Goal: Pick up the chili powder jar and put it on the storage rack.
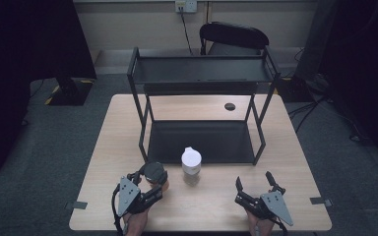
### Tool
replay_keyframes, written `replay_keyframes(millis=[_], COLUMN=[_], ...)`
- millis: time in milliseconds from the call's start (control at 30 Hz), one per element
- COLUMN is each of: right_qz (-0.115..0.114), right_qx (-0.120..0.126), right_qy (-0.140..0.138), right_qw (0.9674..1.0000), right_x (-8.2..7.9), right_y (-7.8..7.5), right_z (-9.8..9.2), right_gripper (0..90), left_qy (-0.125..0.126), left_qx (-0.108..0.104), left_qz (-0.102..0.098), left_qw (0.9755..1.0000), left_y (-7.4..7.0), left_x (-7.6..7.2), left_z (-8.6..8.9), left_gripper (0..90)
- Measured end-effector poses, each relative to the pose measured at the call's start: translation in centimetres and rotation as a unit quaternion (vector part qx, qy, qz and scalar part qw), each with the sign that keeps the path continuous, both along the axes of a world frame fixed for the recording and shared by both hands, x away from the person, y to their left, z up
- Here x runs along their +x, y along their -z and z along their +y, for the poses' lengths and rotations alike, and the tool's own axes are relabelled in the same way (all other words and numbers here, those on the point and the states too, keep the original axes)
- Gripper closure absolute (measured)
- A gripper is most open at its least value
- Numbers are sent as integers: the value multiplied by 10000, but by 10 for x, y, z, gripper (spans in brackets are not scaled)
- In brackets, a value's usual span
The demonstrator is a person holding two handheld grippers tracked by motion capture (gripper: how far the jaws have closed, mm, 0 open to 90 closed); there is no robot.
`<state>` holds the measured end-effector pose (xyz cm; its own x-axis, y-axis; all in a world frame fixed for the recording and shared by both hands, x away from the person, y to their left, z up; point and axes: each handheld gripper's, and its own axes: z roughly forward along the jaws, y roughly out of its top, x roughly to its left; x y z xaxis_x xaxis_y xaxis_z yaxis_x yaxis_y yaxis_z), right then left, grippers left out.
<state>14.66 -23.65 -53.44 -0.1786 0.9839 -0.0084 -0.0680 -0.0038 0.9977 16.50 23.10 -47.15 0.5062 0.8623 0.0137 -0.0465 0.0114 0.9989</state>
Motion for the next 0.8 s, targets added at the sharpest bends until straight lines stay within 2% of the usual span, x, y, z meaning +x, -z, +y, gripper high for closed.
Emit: replay_keyframes(millis=[133,367,467,533,567,600,667,800], right_qz=[0,1,1,1,2,1,2,2], right_qx=[1,0,0,0,-1,-1,0,-1], right_qy=[0,0,0,0,0,0,0,-1], right_qw=[10000,10000,10000,10000,10000,10000,10000,10000], right_x=[0,0,0,0,0,0,0,0], right_y=[0,0,0,0,0,0,0,0], right_z=[0,0,0,0,0,0,0,0], right_gripper=[2,3,3,3,3,3,3,3], left_qy=[75,126,151,183,183,206,218,273], left_qx=[-66,-33,-52,-37,-37,-13,-18,-112], left_qz=[-58,-214,-307,-382,-382,-441,-463,-512], left_qw=[9999,9997,9994,9991,9991,9988,9987,9983], left_y=[-9,-25,-34,-45,-45,-52,-55,-67], left_x=[3,5,6,7,7,9,9,13], left_z=[4,9,12,15,15,16,17,20], left_gripper=[352,352,352,352,352,352,352,352])
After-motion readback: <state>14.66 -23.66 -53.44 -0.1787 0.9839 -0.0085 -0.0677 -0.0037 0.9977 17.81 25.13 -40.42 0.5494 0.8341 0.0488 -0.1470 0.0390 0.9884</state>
